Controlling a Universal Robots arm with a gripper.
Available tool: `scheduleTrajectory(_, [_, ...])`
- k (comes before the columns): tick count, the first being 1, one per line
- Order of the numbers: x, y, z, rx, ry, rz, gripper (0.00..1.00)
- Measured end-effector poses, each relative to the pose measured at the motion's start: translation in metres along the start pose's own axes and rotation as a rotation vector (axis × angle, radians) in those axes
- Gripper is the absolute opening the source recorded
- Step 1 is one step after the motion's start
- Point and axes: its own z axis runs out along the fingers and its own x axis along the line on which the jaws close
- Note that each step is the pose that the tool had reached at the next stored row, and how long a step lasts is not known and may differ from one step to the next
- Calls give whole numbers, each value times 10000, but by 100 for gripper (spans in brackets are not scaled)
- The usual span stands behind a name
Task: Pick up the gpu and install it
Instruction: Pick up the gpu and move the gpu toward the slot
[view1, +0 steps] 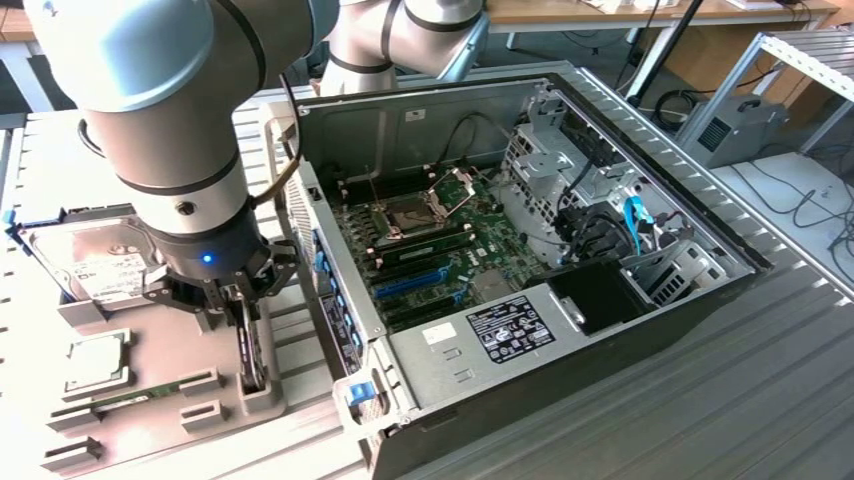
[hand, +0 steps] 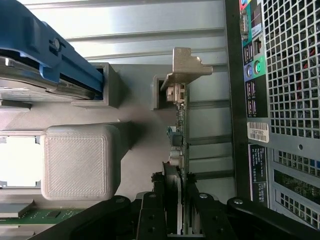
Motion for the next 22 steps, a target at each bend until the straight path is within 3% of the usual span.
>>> scheduleTrajectory(13, [0, 0, 0, 0, -1, 0, 26])
scheduleTrajectory(17, [-1, 0, 1, 36, -5, -1, 26])
scheduleTrajectory(22, [-1, 1, -30, 41, -5, -1, 26])
